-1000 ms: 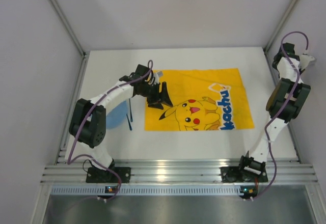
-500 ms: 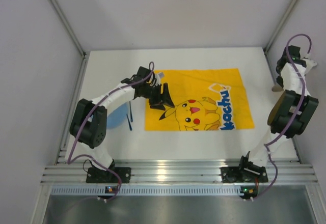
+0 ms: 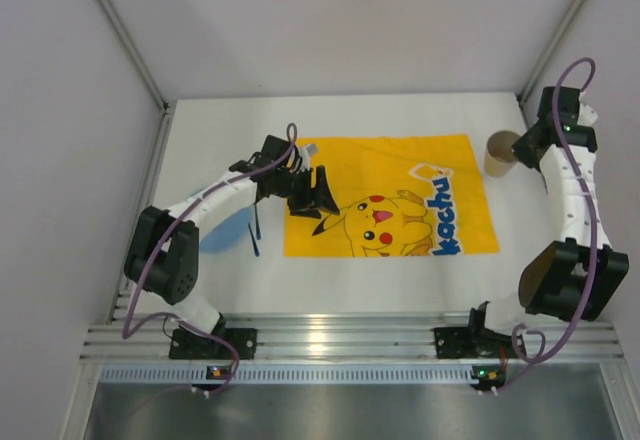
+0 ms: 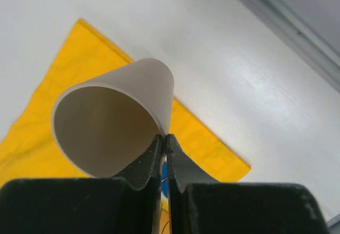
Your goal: Set the dinner table for one person
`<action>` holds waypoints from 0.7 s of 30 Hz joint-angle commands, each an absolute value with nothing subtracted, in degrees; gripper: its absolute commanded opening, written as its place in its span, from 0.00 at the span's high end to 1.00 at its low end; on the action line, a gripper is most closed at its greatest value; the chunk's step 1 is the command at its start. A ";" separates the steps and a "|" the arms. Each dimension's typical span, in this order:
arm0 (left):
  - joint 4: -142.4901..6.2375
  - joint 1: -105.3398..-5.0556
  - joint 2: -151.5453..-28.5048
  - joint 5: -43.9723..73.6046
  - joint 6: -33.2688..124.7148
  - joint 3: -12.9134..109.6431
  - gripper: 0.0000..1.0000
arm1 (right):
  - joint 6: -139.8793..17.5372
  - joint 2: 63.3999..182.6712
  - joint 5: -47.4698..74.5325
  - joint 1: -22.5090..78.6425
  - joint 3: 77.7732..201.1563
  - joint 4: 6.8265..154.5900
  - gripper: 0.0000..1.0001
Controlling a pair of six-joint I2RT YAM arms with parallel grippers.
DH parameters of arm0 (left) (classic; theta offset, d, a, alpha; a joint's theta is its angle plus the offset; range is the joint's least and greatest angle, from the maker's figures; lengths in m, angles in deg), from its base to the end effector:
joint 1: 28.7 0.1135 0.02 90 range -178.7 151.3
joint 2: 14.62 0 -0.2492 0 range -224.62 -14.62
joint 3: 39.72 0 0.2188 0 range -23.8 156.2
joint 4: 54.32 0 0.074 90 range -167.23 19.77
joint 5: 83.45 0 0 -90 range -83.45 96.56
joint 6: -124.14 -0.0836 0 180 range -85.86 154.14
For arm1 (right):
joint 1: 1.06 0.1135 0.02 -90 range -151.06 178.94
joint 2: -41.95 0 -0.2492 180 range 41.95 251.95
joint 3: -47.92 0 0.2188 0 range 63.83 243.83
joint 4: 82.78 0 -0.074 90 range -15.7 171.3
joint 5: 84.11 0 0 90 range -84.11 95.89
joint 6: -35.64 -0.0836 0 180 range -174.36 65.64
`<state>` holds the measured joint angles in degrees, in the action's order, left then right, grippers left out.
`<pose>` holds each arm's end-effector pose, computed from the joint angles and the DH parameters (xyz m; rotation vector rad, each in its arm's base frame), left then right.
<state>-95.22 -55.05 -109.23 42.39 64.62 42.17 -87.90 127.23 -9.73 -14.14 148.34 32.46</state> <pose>0.2808 -0.1937 0.1996 0.1851 2.6466 -1.1629 0.2976 -0.0923 0.3013 1.0600 2.1544 -0.1671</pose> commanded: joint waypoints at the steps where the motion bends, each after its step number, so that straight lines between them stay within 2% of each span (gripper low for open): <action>1: -92.99 -55.15 -105.33 40.05 63.67 40.97 0.30 | -89.69 125.54 1.38 -11.53 146.36 37.00 1.00; 4: -93.17 -55.24 -103.04 37.68 63.85 39.48 0.29 | -90.48 126.85 4.99 -9.07 146.27 40.78 1.00; 9: -94.49 -55.24 -98.65 34.77 63.59 37.02 0.21 | -90.39 133.00 4.48 -4.50 151.35 44.83 1.00; 10: -95.36 -55.24 -98.21 34.42 63.41 36.76 0.08 | -90.39 134.23 4.05 -4.05 152.50 44.83 1.00; 21: -100.29 -55.24 -89.42 28.62 63.94 33.06 0.06 | -90.13 149.79 -7.29 -1.68 166.40 35.70 1.00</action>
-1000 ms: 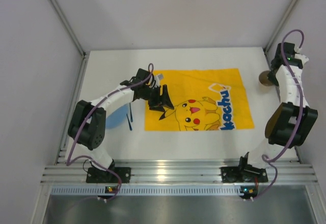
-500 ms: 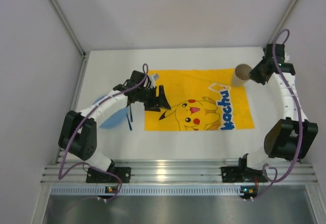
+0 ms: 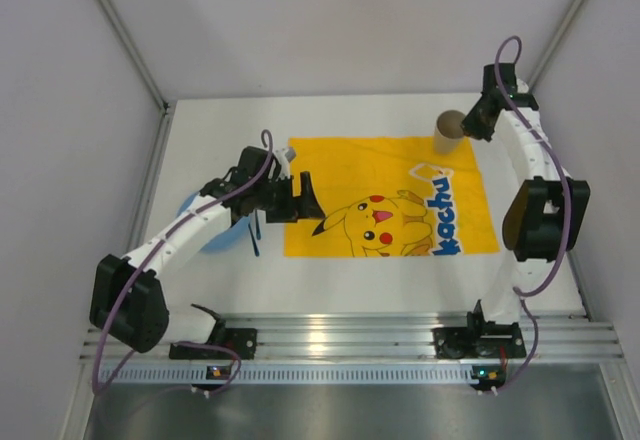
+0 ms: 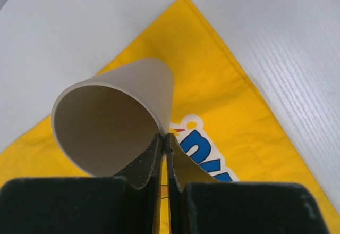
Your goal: Set the dinner table for one person
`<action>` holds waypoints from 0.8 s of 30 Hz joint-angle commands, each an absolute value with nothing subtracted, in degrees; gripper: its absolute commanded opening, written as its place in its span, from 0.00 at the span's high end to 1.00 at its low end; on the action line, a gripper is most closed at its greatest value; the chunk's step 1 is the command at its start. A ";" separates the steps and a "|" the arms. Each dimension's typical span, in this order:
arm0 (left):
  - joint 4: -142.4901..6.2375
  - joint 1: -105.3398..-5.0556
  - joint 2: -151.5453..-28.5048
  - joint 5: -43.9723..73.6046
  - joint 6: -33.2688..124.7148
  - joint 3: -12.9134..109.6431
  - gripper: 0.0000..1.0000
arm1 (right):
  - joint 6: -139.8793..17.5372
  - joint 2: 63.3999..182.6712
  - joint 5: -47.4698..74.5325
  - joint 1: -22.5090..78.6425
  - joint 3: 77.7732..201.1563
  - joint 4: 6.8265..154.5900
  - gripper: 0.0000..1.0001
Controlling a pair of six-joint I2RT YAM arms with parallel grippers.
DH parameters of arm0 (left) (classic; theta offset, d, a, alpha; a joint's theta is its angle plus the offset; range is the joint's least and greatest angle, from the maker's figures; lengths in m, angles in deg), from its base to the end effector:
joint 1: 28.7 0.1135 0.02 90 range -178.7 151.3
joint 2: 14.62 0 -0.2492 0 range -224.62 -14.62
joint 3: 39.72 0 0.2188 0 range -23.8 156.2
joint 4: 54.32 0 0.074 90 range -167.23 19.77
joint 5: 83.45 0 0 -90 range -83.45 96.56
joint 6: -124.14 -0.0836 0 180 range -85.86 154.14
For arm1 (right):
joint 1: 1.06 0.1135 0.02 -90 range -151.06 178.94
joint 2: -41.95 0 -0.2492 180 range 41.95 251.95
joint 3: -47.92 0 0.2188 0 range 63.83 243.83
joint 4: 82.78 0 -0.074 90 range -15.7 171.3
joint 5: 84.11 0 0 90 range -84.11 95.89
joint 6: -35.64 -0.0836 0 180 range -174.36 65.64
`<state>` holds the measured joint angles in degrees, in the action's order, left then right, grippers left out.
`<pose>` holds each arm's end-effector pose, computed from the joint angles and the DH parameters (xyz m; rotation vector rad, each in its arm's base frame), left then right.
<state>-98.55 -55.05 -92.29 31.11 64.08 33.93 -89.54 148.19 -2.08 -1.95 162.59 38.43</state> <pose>0.2399 -0.1576 0.2297 0.1309 2.5394 -0.9422 0.4059 -0.0179 0.2641 0.8136 2.3009 0.0968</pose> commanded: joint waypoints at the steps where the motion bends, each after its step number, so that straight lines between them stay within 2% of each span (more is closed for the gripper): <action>1: -100.72 -55.24 -89.15 28.35 64.03 32.89 0.06 | -90.13 150.58 -8.16 -1.68 166.40 35.25 1.00; 10: -103.27 -55.15 -88.18 26.77 64.11 33.50 0.06 | -89.16 156.73 -11.68 -1.68 167.10 36.39 1.00; 24: -103.63 -55.15 -91.43 26.94 64.55 35.87 0.06 | -87.32 162.63 -24.68 -1.85 179.23 31.12 1.00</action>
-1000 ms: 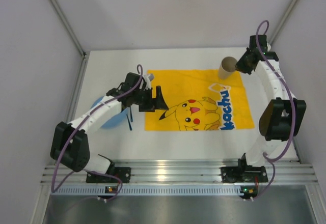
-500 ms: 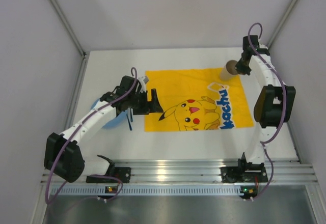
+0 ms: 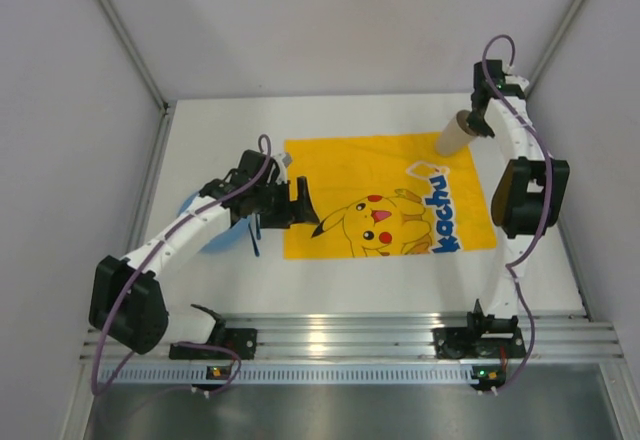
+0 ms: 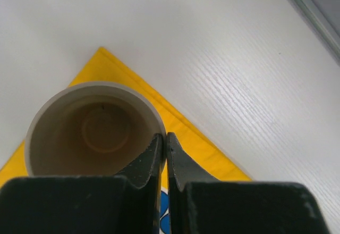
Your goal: Set the dinner table for one person
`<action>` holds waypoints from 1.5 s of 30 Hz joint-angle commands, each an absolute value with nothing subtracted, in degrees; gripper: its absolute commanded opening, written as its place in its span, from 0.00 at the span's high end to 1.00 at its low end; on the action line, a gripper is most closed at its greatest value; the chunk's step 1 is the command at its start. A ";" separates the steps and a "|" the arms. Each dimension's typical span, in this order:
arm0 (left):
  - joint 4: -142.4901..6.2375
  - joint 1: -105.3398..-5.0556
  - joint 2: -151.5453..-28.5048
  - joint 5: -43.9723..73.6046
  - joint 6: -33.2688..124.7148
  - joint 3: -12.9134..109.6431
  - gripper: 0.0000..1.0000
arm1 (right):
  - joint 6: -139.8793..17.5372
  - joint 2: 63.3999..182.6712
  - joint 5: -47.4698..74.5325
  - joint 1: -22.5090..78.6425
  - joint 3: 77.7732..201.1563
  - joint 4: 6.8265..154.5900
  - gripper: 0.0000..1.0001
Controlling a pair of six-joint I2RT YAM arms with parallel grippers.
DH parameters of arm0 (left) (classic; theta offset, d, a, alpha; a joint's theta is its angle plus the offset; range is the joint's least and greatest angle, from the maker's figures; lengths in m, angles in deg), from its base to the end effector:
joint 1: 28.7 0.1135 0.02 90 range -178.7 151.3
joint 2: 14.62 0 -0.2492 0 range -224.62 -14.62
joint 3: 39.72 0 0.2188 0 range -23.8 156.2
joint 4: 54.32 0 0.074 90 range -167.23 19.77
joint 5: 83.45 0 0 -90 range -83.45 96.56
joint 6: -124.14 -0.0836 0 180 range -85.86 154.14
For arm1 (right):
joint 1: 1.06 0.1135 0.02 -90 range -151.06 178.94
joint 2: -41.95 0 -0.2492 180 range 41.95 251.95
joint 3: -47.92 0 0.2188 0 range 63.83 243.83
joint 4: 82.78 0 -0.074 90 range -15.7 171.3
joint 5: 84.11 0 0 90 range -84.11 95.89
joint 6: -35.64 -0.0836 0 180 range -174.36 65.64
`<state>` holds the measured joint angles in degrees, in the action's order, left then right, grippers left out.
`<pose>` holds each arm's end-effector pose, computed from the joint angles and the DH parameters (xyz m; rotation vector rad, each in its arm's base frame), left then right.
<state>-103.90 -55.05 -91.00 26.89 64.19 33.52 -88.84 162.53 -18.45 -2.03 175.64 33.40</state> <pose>0.2309 -0.1468 0.2225 0.0736 2.6134 -0.8285 0.4457 -0.0420 0.2298 0.8978 2.2888 -0.2950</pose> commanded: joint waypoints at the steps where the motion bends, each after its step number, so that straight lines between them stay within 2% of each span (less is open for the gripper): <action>1: -103.54 -55.15 -91.78 26.86 64.55 35.79 0.06 | -86.97 162.28 -25.04 -1.68 179.49 31.29 1.00; 5: -102.58 -55.24 -92.75 27.47 64.73 35.87 0.06 | -85.65 160.70 -23.91 -1.68 179.76 32.69 1.00; 15: -100.20 -55.24 -94.34 28.79 64.82 35.88 0.06 | -85.21 156.13 -12.40 -1.50 179.32 35.08 1.00; 18: -99.50 -55.24 -93.72 28.79 64.82 34.91 0.06 | -85.73 154.72 -10.90 1.40 178.97 34.46 1.00; 37: -101.34 -55.24 -91.79 29.76 62.53 34.56 0.06 | -86.88 150.77 -13.88 4.48 160.78 38.50 1.00; 40: -101.78 -55.24 -91.79 29.93 62.27 34.73 0.06 | -86.70 150.15 -13.80 4.65 159.98 39.11 0.84; 44: -101.70 -55.24 -91.79 30.20 62.27 34.47 0.06 | -86.09 147.96 -12.92 5.18 160.51 40.08 0.37; 45: -101.69 -55.33 -91.79 30.20 62.27 34.38 0.06 | -86.00 147.78 -12.92 5.27 161.55 40.00 0.34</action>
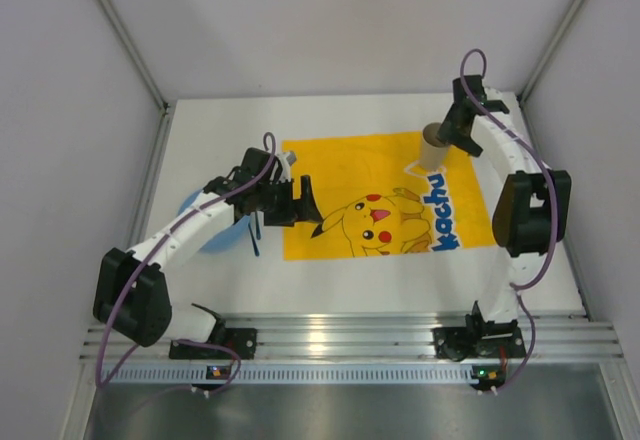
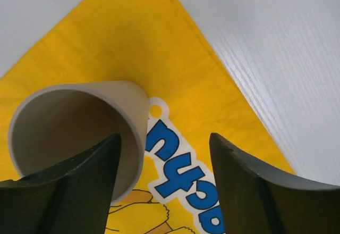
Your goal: Set the dinner table for one person
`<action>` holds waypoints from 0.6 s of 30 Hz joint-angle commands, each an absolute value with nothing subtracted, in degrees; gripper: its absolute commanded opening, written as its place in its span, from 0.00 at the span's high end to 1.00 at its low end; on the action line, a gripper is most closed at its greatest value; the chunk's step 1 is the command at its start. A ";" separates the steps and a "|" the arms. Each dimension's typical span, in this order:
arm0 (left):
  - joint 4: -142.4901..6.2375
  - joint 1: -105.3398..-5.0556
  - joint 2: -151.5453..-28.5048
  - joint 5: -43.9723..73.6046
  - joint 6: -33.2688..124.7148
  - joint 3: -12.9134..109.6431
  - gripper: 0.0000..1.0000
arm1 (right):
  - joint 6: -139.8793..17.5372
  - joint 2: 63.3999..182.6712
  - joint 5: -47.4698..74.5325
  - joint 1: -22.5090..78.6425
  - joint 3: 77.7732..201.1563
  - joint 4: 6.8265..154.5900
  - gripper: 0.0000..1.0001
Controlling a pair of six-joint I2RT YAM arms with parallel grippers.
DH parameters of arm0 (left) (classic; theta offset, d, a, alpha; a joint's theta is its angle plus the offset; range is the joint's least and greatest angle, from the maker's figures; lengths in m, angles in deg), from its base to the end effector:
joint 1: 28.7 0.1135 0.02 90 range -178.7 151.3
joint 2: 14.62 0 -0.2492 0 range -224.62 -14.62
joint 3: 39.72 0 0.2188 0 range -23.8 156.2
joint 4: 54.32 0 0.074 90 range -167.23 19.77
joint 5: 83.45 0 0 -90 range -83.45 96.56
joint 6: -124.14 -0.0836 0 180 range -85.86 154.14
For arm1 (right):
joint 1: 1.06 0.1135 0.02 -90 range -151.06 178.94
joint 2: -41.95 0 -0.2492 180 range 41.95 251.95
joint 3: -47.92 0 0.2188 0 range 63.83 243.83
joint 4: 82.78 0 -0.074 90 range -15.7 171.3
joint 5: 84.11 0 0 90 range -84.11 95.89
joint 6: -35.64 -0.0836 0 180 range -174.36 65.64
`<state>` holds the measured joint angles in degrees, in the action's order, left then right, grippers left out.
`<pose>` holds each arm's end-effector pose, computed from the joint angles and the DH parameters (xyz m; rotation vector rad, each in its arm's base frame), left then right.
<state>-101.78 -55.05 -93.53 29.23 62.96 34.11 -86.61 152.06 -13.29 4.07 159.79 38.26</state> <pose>0.2383 -0.1540 0.2187 0.1210 2.6089 -0.8723 0.4081 0.0091 0.2257 0.7049 2.3938 -0.1638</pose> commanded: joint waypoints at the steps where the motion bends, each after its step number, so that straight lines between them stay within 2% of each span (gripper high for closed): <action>1: -101.61 -55.24 -91.87 30.20 62.27 34.47 0.06 | -85.82 147.69 -12.83 5.44 162.26 39.91 0.31; 6: -101.17 -55.24 -91.61 30.02 62.53 34.47 0.04 | -85.47 146.28 -12.39 5.88 166.83 38.68 0.19; 7: -101.25 -55.24 -91.52 29.59 62.62 34.47 0.03 | -85.21 145.76 -12.39 5.88 167.27 38.68 0.04; 8: -101.60 -55.24 -91.18 27.93 62.71 34.55 0.02 | -85.12 144.71 -12.13 5.88 167.54 38.76 0.00; 11: -103.79 -55.24 -90.73 23.89 62.71 37.70 0.02 | -84.24 142.25 -11.43 5.88 169.38 38.41 0.00; 14: -110.91 -55.85 -88.64 12.04 62.97 48.30 0.02 | -82.57 138.83 -12.03 6.32 172.37 36.57 0.00; 15: -113.71 -56.29 -88.10 2.87 62.97 51.49 0.02 | -82.05 137.59 -12.65 6.67 173.16 36.13 0.00; 18: -114.71 -56.38 -85.82 -8.44 61.92 57.59 0.02 | -79.41 130.39 -14.41 8.95 168.97 37.17 0.00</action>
